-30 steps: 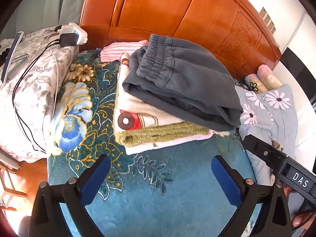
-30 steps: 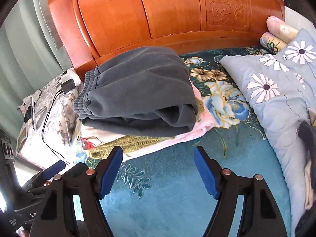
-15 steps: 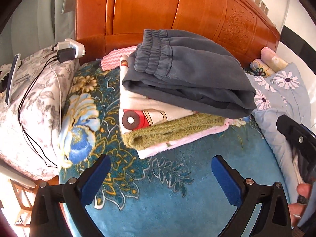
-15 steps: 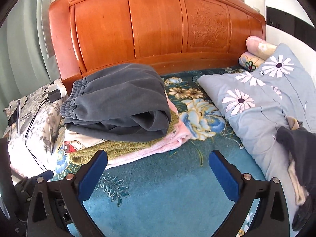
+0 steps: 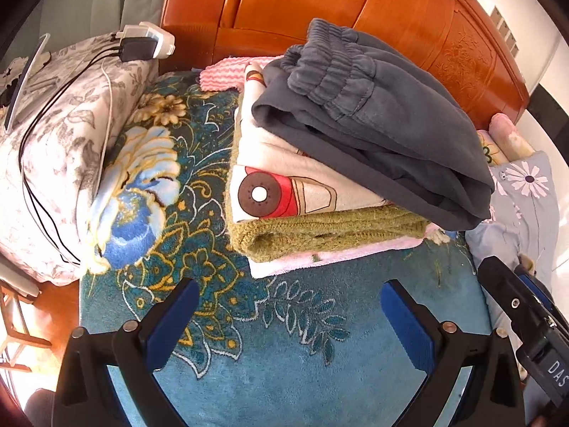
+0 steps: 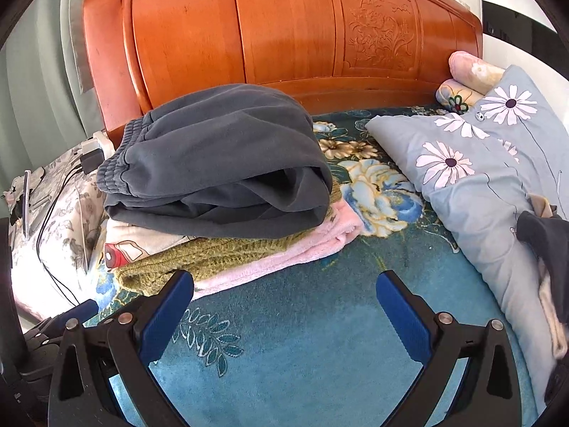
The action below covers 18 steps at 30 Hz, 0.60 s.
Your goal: Fold clothes
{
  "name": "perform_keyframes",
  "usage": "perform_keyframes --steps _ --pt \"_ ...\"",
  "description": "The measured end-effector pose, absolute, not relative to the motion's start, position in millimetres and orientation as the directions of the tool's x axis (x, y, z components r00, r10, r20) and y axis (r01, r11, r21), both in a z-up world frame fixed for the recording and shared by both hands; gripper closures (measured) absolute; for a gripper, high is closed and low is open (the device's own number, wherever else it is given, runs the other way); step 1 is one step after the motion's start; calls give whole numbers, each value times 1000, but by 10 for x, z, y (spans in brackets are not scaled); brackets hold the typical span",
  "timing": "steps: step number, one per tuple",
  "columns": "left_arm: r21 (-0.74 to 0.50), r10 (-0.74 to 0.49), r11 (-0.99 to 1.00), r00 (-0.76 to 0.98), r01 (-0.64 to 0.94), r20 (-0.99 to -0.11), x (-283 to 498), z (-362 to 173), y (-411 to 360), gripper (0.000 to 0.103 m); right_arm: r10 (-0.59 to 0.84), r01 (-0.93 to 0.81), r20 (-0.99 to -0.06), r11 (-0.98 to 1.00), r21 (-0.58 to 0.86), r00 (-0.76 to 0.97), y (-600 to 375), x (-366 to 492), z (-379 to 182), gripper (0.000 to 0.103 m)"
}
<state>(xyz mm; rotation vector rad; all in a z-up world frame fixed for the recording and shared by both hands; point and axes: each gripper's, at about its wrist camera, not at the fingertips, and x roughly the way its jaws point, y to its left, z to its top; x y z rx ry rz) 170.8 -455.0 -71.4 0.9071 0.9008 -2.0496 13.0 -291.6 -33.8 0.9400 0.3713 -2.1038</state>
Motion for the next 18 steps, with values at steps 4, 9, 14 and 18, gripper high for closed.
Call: perform_keyframes --steps 4,9,14,18 --pt "-315 -302 -486 -495 815 -815 1712 -768 -4580 0 -527 765 -746 -643 36 -407 -2966 125 -382 1" --pt "-324 -286 -481 -495 815 -820 1703 -796 -4612 0 -520 754 -759 -655 58 -393 -3012 98 -436 1" --pt "-293 -282 -500 -473 815 -835 1626 -828 -4576 0 -500 752 -774 -657 48 -387 -3049 82 -459 0" --pt "-268 -289 -537 -473 800 -832 1557 -802 -4513 0 -493 772 -780 -635 20 -385 -3085 124 -473 0"
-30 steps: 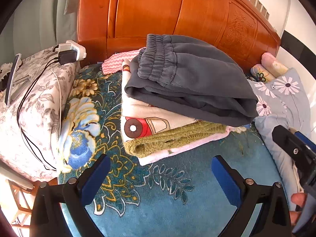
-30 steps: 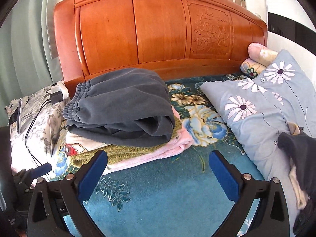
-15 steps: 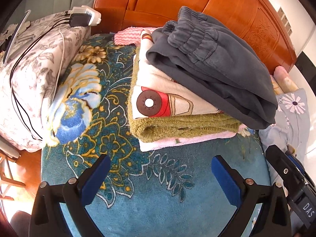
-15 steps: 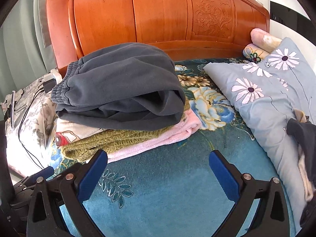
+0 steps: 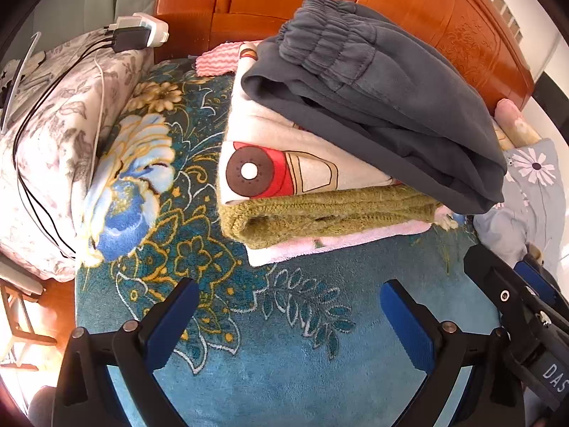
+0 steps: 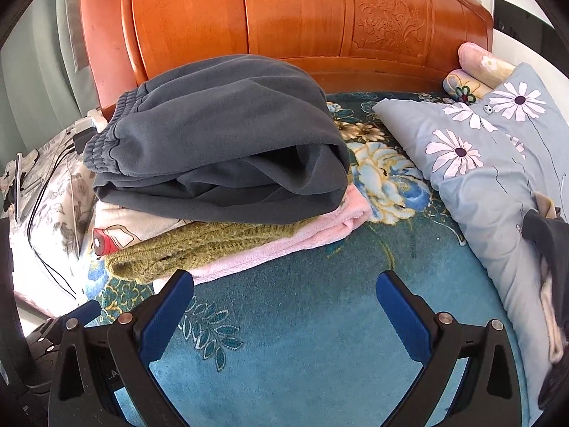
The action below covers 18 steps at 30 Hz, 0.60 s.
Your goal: Fold clothes
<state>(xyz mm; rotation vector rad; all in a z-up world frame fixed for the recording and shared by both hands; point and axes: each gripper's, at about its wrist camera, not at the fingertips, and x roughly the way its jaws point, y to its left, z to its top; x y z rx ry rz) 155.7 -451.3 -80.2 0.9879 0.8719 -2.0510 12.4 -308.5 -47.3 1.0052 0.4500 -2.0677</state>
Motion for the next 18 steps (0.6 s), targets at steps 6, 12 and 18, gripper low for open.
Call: perform_keyframes --steps 6,12,18 --pt "-264 -302 -572 -498 777 -813 1534 -730 -4440 0 -495 775 -780 -632 21 -383 -3105 121 -464 0" --pt "-263 -318 -559 -496 786 -808 1568 -699 -4456 0 -510 776 -779 -629 48 -365 -3103 130 -448 0" --pt "-261 -329 -548 -492 795 -806 1581 -700 -4454 0 -521 778 -771 -626 54 -365 -3127 140 -442 0"
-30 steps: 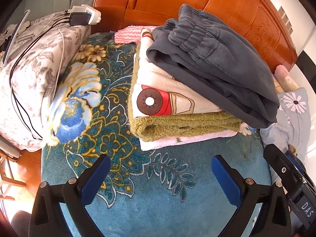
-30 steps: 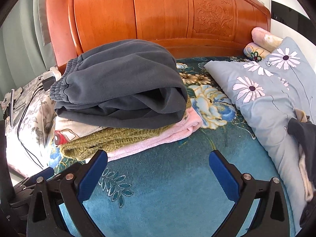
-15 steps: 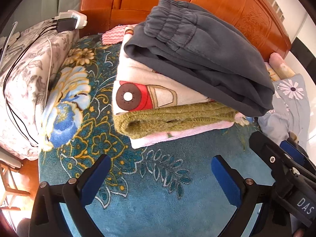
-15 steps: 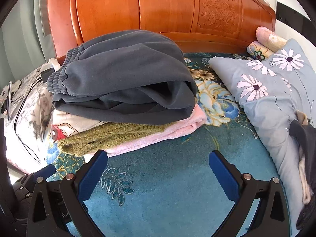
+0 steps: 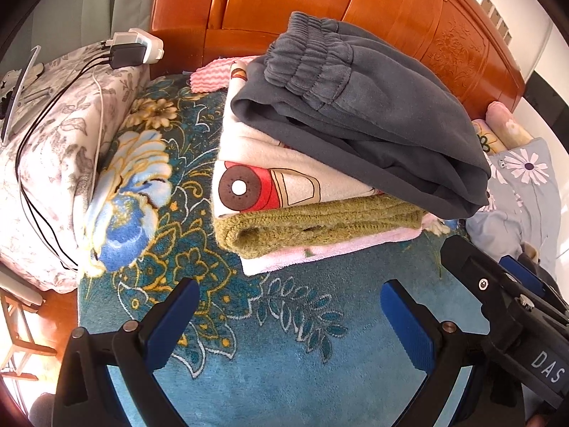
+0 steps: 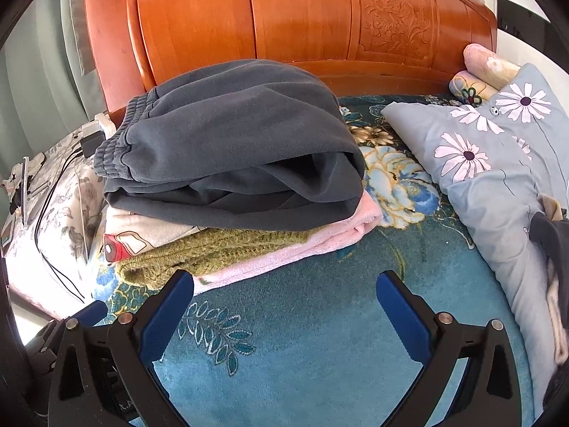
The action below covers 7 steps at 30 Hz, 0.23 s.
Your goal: Fold clothes
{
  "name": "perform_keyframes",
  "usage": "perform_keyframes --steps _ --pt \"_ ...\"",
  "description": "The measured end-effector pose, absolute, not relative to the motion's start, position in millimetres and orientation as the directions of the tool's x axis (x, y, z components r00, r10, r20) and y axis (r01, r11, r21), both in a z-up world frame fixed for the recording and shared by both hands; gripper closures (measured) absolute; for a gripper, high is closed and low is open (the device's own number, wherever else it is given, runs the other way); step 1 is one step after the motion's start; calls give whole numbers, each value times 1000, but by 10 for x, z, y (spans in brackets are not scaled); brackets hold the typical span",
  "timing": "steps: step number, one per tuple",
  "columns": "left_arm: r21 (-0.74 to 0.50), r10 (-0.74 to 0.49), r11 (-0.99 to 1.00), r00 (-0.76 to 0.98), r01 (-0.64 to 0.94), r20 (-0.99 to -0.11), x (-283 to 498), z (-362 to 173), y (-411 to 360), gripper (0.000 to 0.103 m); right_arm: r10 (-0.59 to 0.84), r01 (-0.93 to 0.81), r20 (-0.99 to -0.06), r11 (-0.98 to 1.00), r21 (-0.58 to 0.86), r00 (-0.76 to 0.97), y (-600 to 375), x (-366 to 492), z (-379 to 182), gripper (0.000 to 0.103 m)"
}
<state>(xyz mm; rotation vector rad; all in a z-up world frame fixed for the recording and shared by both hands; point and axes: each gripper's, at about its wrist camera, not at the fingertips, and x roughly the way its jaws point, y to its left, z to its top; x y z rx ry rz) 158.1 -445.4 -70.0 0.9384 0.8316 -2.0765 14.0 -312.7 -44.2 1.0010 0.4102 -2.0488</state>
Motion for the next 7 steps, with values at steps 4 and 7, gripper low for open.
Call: perform_keyframes --steps 4,7 --pt "-254 -334 -550 -489 795 -806 1575 -699 -4450 0 -525 775 -766 -630 57 -371 -3119 146 -441 0" --pt "-240 -344 -550 -479 800 -807 1571 -696 -4437 0 -524 769 -768 -636 64 -369 -3107 146 -454 0"
